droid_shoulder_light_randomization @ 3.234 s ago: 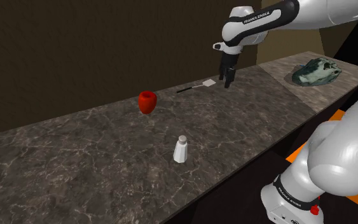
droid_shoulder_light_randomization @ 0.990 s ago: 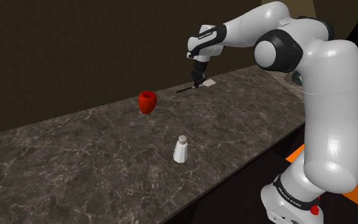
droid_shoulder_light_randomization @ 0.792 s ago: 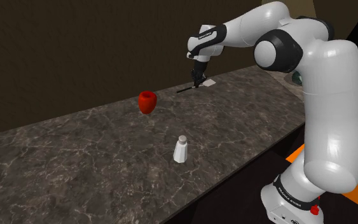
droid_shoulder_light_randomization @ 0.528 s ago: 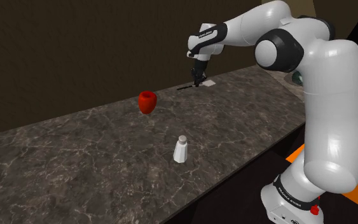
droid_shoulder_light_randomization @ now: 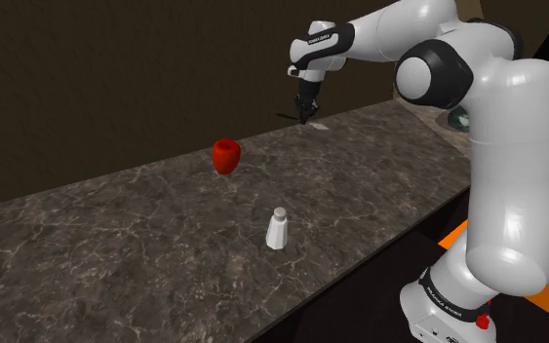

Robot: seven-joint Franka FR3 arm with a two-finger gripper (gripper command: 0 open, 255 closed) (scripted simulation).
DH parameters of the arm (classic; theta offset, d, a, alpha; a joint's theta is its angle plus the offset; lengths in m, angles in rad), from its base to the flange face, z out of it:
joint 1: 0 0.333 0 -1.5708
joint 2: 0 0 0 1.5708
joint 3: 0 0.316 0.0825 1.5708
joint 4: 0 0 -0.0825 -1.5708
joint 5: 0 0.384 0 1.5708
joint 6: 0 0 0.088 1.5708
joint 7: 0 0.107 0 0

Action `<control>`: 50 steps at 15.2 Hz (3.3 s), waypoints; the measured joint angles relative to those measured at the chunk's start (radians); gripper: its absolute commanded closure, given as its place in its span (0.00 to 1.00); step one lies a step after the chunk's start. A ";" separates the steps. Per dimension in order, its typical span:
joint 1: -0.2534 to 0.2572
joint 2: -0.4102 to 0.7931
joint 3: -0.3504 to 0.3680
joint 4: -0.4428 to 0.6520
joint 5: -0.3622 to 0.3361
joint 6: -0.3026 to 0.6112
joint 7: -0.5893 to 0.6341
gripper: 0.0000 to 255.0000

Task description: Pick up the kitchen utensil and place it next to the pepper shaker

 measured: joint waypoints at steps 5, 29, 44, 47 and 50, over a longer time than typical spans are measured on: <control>0.001 -0.021 -0.005 0.037 -0.011 -0.055 0.011 1.00; 0.053 -0.174 -0.018 0.086 -0.073 -0.242 0.087 1.00; 0.246 -0.717 0.100 -0.564 -0.261 -0.080 0.406 1.00; 0.267 -0.801 0.146 -0.643 -0.273 -0.080 0.480 1.00; 0.282 -0.880 0.188 -0.726 -0.278 -0.074 0.541 1.00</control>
